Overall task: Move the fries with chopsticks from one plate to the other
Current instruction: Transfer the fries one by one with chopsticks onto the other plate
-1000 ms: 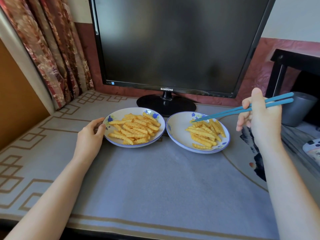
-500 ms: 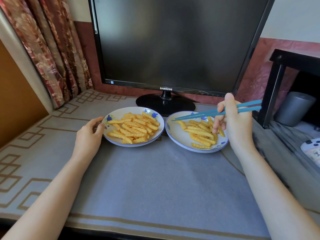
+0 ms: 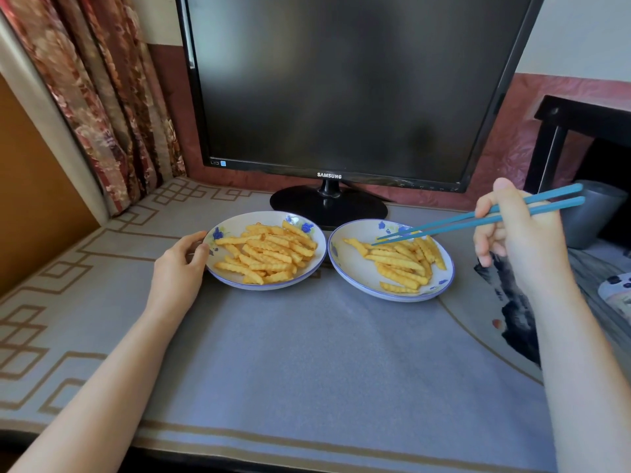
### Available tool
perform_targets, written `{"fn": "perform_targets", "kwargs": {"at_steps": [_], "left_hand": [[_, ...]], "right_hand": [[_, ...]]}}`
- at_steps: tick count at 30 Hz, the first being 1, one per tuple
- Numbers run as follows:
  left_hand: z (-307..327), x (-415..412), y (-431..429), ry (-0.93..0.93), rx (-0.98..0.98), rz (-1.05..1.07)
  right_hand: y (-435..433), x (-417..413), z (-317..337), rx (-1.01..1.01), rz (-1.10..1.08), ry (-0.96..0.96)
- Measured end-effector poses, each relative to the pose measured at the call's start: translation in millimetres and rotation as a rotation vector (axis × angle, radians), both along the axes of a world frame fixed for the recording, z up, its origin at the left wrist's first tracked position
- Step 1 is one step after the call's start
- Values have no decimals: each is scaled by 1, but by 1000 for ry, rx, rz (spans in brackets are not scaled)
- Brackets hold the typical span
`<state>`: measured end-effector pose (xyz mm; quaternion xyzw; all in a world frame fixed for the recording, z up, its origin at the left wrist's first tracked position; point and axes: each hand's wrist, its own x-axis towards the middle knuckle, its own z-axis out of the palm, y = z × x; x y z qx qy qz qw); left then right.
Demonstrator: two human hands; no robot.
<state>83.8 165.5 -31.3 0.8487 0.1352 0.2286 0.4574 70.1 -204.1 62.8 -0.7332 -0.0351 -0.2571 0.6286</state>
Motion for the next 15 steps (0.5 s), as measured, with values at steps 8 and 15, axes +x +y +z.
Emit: {"fn": "perform_targets", "kwargs": {"at_steps": [8,15], "left_hand": [[0,0,0,-2,9,5],[0,0,-1,-7,11,4]], "right_hand": [[14,4,-8,-36,-11,-15],[33,-4,-5,126,-44,-133]]}}
